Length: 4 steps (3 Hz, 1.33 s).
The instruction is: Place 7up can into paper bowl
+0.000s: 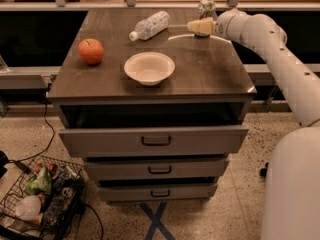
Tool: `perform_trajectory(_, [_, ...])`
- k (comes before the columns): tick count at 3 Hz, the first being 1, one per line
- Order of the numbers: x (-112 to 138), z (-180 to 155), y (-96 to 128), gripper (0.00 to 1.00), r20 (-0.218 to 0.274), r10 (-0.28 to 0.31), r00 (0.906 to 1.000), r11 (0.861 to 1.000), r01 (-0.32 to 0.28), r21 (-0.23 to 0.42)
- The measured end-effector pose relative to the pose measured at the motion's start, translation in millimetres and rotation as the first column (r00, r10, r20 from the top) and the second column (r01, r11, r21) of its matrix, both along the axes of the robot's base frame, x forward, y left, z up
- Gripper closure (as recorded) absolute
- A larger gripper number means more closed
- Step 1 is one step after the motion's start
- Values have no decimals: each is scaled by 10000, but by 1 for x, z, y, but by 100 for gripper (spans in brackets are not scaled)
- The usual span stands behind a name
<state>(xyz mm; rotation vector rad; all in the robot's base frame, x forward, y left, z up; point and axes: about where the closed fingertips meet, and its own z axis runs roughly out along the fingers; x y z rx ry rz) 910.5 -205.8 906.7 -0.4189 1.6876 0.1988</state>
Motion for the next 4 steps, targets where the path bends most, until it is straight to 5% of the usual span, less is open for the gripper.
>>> perform_trajectory(2, [32, -4, 8, 0, 414, -293, 9987, 9995, 288, 118])
perform_trajectory(4, [46, 7, 6, 38, 716, -292, 9970, 9990, 266, 372])
